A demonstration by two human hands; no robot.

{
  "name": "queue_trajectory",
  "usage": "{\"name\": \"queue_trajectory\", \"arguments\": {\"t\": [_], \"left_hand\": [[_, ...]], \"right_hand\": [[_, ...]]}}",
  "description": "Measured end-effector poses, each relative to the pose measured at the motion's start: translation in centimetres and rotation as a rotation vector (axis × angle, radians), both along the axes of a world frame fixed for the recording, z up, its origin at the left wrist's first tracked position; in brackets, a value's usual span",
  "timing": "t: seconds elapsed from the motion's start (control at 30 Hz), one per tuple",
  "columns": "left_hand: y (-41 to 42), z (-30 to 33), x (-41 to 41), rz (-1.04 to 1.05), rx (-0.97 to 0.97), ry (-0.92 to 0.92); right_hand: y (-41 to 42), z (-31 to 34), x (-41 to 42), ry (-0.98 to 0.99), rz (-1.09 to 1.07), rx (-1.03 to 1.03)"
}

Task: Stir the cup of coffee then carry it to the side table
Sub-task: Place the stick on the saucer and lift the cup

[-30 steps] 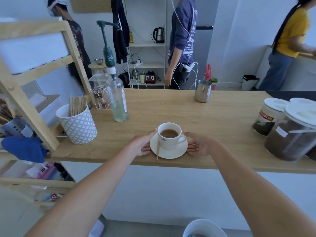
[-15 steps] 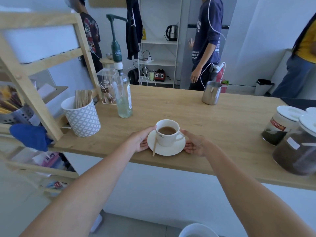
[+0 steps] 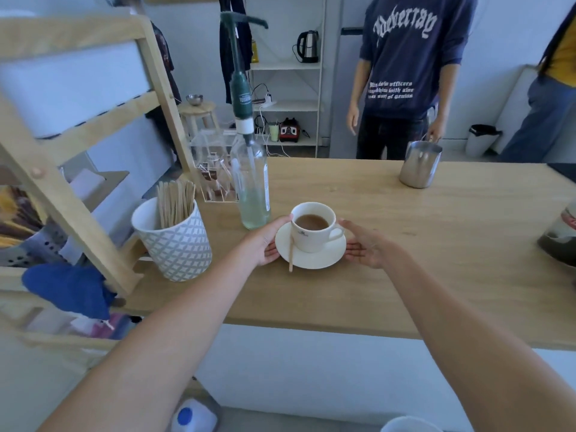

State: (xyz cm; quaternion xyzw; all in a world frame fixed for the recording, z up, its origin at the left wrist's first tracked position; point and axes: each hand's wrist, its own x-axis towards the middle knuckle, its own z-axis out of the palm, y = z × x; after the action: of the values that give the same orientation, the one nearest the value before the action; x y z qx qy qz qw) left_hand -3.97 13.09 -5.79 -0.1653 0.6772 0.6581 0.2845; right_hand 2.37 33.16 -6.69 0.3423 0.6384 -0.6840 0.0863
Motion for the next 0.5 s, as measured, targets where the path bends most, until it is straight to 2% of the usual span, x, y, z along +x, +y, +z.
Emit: {"name": "queue_trajectory", "arguments": {"t": [0.33, 0.5], "left_hand": [[-2.8, -1.0, -4.5, -0.122, 0.012, -0.033], [-3.1, -1.3, -4.8, -0.151, -0.018, 0.009]], "right_hand": [[-3.1, -0.6, -3.8, -0.015, -0.063, -0.038], [-3.7, -0.6, -4.0, -0.022, -0.062, -0.007]]}}
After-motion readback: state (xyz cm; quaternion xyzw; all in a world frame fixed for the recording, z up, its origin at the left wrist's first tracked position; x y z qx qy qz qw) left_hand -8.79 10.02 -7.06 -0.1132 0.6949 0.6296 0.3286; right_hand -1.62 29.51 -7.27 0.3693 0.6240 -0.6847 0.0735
